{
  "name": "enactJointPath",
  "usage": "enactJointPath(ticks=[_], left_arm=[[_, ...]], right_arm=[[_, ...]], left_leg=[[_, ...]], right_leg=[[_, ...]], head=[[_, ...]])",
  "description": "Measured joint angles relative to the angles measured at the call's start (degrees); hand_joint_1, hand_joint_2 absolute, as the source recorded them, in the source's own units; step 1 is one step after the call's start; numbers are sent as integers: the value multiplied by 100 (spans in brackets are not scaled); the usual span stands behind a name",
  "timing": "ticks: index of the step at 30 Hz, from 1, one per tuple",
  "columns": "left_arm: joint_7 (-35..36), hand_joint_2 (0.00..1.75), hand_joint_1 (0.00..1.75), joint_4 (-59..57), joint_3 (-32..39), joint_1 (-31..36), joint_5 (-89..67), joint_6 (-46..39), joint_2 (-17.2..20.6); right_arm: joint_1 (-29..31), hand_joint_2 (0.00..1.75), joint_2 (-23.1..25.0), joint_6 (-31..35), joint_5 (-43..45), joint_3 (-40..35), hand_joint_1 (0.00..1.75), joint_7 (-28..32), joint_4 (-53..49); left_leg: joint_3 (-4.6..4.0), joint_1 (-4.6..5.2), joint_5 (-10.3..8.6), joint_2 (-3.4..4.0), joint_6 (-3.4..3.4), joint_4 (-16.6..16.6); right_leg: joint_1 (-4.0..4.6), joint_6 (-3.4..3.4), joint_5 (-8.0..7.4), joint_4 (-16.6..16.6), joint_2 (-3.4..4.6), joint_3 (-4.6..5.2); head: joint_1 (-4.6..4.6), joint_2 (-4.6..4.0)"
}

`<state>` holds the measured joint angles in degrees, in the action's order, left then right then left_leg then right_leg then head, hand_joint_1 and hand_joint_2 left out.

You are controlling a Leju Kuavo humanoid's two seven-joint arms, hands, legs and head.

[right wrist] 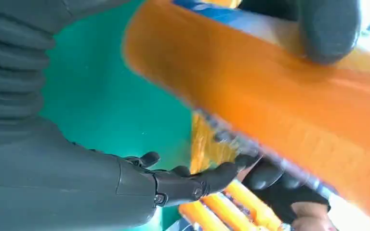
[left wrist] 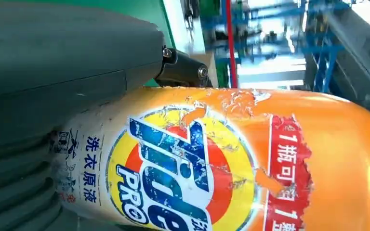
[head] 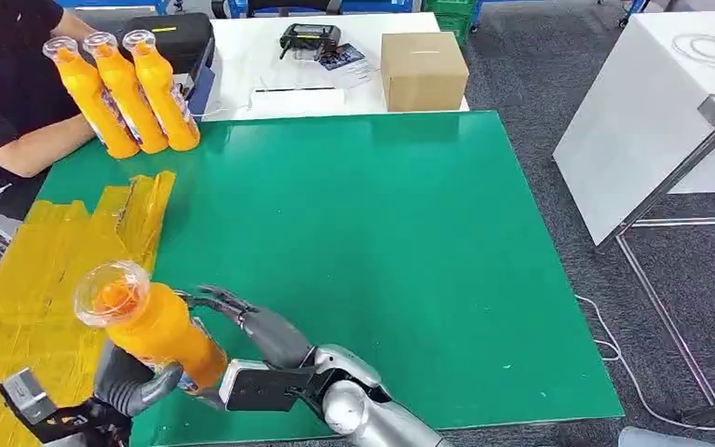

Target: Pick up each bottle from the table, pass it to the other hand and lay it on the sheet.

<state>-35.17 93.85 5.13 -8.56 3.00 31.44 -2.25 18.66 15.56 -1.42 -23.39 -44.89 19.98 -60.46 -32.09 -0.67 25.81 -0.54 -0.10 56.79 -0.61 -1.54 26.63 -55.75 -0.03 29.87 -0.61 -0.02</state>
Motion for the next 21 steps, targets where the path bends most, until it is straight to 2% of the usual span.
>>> enactJointPath(ticks=[8, 21], left_arm=[[-92, 175, 175, 0, 520, 66, -416, -370, -55], [-116, 175, 175, 0, 763, 89, -494, -451, -112]], right_arm=[[-33, 0, -100, 35, -24, 103, 0, -18, -155], [-63, 0, -140, 35, -42, 138, 0, -70, -265]], left_leg=[[0, -1, 0, 1, 0, 0], [0, 0, 0, 1, 0, 0]], right_leg=[[0, 0, 0, 0, 1, 1], [0, 0, 0, 0, 0, 1]], head=[[0, 0], [0, 0]])
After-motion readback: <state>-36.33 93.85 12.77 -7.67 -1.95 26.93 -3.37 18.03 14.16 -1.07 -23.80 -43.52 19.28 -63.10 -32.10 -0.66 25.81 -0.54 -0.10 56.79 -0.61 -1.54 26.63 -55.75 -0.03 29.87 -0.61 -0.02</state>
